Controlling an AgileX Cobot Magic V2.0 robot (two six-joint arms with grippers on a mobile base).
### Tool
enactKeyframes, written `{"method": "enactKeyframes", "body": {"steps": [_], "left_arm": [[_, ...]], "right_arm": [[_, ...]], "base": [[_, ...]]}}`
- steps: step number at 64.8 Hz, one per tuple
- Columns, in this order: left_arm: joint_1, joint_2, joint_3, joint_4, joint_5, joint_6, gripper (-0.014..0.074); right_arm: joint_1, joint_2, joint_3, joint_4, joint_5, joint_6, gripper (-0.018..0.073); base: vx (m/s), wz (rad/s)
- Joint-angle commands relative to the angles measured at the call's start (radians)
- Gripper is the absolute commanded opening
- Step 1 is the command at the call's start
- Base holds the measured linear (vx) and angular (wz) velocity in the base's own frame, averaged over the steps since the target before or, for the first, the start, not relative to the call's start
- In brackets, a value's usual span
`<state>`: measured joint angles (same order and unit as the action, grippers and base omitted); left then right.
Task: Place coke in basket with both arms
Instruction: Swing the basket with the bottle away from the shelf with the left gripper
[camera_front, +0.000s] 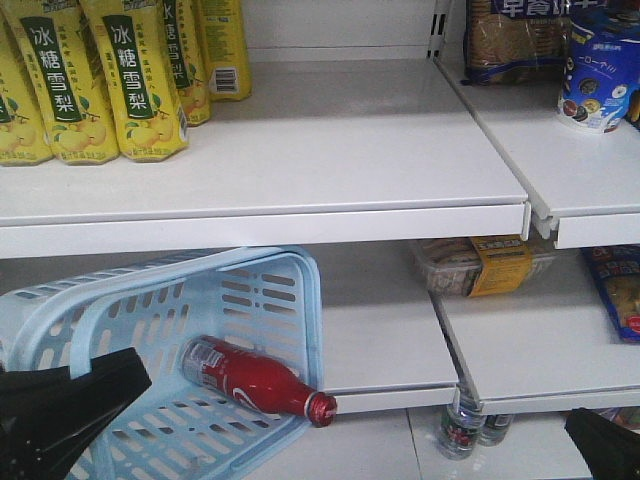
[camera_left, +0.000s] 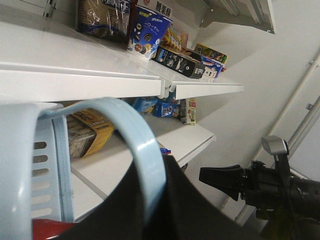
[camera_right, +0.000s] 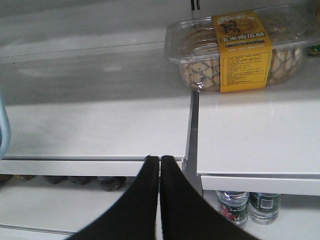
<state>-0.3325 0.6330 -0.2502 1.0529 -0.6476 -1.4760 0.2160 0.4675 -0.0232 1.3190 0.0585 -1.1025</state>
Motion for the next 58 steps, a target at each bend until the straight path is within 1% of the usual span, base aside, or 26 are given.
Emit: {"method": "enactKeyframes", "body": {"steps": [1, 4, 10, 14, 19, 26, 30, 35, 48, 54, 58], "left_arm": [[-0.003, -0.013, -0.005, -0.188, -0.068, 0.119, -0.0008], [-0.003, -0.013, 0.013, -0.212, -0.068, 0.152, -0.0008], [-0.007, -0.013, 0.031, -0.231, -0.060, 0.227, -0.0008], [-0.023, -0.013, 0.032, -0.265, -0.025, 0.287, -0.0008], [-0.044, -0.013, 0.032, -0.357, 0.042, 0.370, -0.0008], [-0.061, -0.013, 0.032, -0.499, 0.145, 0.463, -0.0008], [-0.066, -0.013, 0.032, -0.544, 0.202, 0.510, -0.0008], [-0.066, -0.013, 0.032, -0.547, 0.239, 0.516, -0.0008], [-0.072, -0.033, 0.032, -0.549, 0.245, 0.519, -0.0008], [-0.084, -0.083, 0.032, -0.607, 0.252, 0.569, -0.0008], [-0.085, -0.116, 0.032, -0.655, 0.280, 0.628, -0.0008]], "right_arm": [[-0.004, 0.004, -0.028, 0.002, -0.014, -0.006, -0.0005], [-0.004, 0.004, -0.028, 0.002, -0.014, -0.006, -0.0005], [-0.004, 0.004, -0.028, 0.002, -0.014, -0.006, -0.0005], [-0.004, 0.004, -0.028, 0.002, -0.014, -0.006, -0.0005], [-0.004, 0.004, -0.028, 0.002, -0.014, -0.006, -0.0005], [-0.004, 0.004, -0.028, 0.002, -0.014, -0.006, -0.0005], [-0.004, 0.004, -0.028, 0.002, -0.014, -0.006, -0.0005], [-0.004, 0.004, -0.028, 0.002, -0.014, -0.006, -0.0005], [-0.004, 0.004, -0.028, 0.002, -0.014, -0.006, -0.0005], [-0.004, 0.004, -0.028, 0.002, -0.014, -0.006, -0.0005], [-0.004, 0.004, -0.028, 0.002, -0.013, -0.006, -0.0005]], "base": [[0.00, 0.00], [0.00, 0.00], [0.00, 0.00], [0.00, 0.00], [0.00, 0.00], [0.00, 0.00], [0.00, 0.00], [0.00, 0.00], [0.00, 0.00], [0.00, 0.00], [0.00, 0.00]]}}
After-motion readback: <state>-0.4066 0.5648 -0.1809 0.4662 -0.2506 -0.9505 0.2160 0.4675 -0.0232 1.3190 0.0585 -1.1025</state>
